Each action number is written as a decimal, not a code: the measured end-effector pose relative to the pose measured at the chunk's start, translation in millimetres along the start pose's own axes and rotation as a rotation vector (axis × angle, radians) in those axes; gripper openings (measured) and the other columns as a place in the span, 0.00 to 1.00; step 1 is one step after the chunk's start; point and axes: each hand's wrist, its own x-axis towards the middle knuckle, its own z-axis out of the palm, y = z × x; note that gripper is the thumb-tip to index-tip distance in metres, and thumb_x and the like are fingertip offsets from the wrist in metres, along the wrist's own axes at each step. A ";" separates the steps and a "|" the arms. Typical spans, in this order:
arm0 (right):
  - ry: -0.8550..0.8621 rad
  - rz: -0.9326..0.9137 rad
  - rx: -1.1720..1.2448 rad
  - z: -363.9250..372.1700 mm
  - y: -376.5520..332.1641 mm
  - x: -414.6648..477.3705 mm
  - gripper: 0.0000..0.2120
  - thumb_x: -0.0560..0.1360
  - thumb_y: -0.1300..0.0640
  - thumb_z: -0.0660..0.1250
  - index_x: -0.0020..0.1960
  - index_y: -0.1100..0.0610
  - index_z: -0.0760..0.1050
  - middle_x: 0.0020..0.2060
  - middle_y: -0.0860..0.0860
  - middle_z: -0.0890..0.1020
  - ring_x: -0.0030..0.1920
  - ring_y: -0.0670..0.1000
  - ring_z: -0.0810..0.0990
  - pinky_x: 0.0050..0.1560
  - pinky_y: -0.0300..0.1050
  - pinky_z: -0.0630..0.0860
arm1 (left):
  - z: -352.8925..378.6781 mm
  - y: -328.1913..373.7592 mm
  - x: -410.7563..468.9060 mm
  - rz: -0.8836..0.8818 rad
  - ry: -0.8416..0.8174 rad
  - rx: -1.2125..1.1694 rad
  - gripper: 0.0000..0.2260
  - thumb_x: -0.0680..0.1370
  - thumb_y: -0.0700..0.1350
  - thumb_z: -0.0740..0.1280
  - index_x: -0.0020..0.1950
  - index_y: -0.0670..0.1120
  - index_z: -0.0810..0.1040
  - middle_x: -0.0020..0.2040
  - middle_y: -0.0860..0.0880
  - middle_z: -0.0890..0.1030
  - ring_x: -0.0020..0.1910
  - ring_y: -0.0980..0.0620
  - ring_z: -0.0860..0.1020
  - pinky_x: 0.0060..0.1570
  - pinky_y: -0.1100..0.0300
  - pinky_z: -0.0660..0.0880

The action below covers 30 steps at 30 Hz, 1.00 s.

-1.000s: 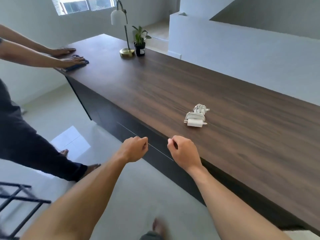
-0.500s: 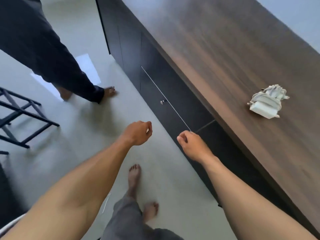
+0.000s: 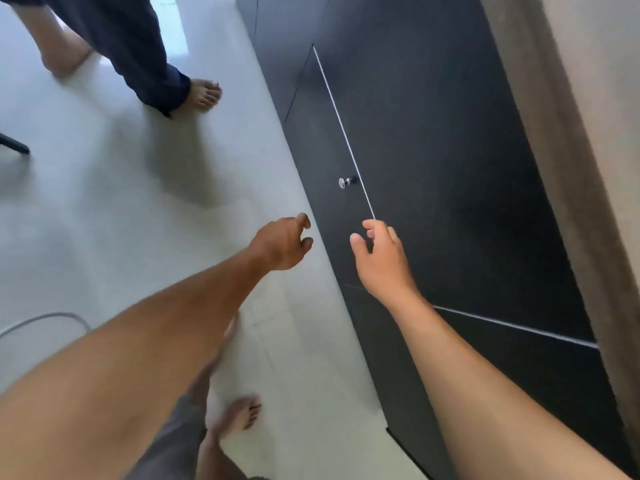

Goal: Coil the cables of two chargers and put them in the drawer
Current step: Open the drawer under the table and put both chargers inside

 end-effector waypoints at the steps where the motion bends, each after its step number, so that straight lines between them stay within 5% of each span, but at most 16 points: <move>1: 0.015 0.018 0.017 5.2 1.0 10.2 0.20 0.80 0.48 0.56 0.70 0.53 0.66 0.66 0.50 0.70 0.67 0.52 0.67 0.66 0.52 0.68 | 8.0 -1.2 11.7 -0.002 -0.008 -0.016 0.16 0.80 0.50 0.58 0.67 0.46 0.67 0.58 0.46 0.79 0.54 0.43 0.77 0.50 0.52 0.72; 7: 0.065 -0.049 -0.040 31.6 23.1 71.5 0.19 0.80 0.49 0.57 0.69 0.53 0.67 0.65 0.49 0.71 0.67 0.52 0.66 0.65 0.51 0.67 | 50.0 4.5 94.6 0.013 -0.017 -0.152 0.19 0.79 0.51 0.58 0.68 0.44 0.65 0.62 0.43 0.75 0.57 0.40 0.76 0.56 0.47 0.74; 11: 0.240 -0.168 0.026 22.5 39.0 103.4 0.12 0.80 0.56 0.58 0.60 0.53 0.75 0.55 0.47 0.78 0.54 0.48 0.76 0.55 0.47 0.74 | 60.6 15.8 145.1 0.021 0.039 -0.069 0.23 0.80 0.51 0.58 0.72 0.43 0.59 0.65 0.41 0.69 0.57 0.36 0.76 0.51 0.48 0.72; 17: 0.173 -0.260 -0.073 30.4 67.1 120.6 0.11 0.80 0.58 0.59 0.57 0.56 0.77 0.51 0.48 0.79 0.46 0.46 0.77 0.47 0.41 0.75 | 76.1 34.9 193.7 -0.097 0.083 -0.208 0.26 0.82 0.55 0.54 0.75 0.41 0.55 0.68 0.40 0.67 0.60 0.36 0.75 0.55 0.45 0.72; 23: 0.159 -0.306 -0.083 44.6 75.3 132.6 0.13 0.79 0.59 0.60 0.62 0.58 0.74 0.58 0.51 0.77 0.57 0.50 0.77 0.59 0.48 0.75 | 57.4 22.8 208.2 0.002 0.177 0.057 0.14 0.82 0.53 0.52 0.59 0.45 0.69 0.52 0.40 0.79 0.49 0.36 0.78 0.40 0.52 0.68; 30: 0.054 -0.272 -0.219 46.4 84.6 124.6 0.23 0.80 0.57 0.60 0.74 0.57 0.64 0.72 0.50 0.68 0.70 0.49 0.68 0.66 0.38 0.65 | 70.5 20.1 207.5 0.023 0.216 -0.001 0.13 0.82 0.50 0.52 0.57 0.44 0.70 0.54 0.41 0.78 0.50 0.37 0.78 0.43 0.51 0.72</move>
